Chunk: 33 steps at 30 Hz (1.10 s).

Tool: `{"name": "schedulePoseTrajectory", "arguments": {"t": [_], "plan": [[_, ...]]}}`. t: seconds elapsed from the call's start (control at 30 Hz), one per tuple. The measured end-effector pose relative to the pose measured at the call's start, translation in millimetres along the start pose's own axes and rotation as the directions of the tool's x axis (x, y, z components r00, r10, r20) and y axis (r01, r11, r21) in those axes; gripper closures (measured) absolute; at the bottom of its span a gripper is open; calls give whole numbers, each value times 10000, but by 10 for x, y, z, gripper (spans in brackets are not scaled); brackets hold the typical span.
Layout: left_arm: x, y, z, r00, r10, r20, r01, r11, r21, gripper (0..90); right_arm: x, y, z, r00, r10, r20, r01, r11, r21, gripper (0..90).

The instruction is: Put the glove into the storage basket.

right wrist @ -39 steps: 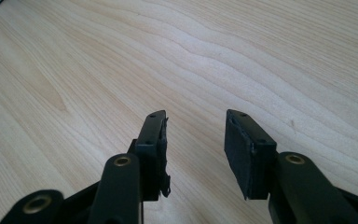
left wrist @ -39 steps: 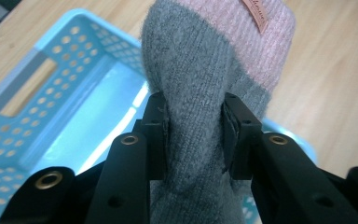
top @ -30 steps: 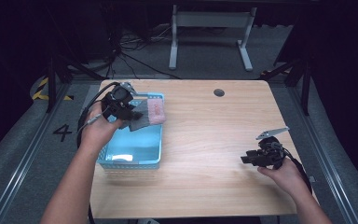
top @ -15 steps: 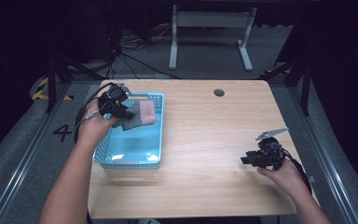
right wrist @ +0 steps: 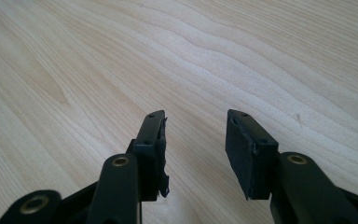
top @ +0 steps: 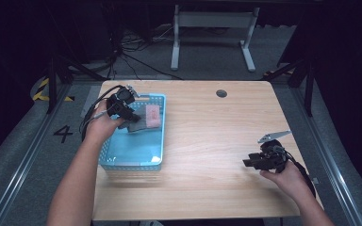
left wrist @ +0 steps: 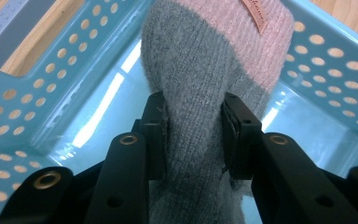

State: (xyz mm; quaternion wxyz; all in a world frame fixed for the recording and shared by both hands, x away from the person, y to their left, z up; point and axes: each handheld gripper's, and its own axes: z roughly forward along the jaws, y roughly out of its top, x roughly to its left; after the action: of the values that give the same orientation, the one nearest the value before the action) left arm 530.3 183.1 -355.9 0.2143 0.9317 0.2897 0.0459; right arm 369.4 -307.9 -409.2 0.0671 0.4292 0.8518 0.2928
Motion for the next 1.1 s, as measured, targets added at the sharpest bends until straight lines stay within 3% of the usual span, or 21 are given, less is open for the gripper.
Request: {"name": "schedulePoseTrajectory", "arguments": {"t": [0.43, 0.73, 0.93, 1.1], "plan": [[77, 19, 226, 9998, 106, 177, -116, 9986, 518, 662, 49, 4, 32, 9998, -175, -31, 176, 9998, 117, 579], [87, 55, 345, 9998, 176, 125, -187, 9955, 930, 657, 49, 1, 23, 9998, -204, -19, 204, 9998, 25, 579], [106, 84, 409, 9989, 474, -66, -464, 9927, 1111, 647, 47, 2, 11, 9998, -195, -18, 195, 9998, -34, 578], [128, 102, 461, 9992, 390, -105, -373, 9910, 1288, 632, 54, 1, 20, 9998, -210, -25, 210, 9998, -17, 577]]}}
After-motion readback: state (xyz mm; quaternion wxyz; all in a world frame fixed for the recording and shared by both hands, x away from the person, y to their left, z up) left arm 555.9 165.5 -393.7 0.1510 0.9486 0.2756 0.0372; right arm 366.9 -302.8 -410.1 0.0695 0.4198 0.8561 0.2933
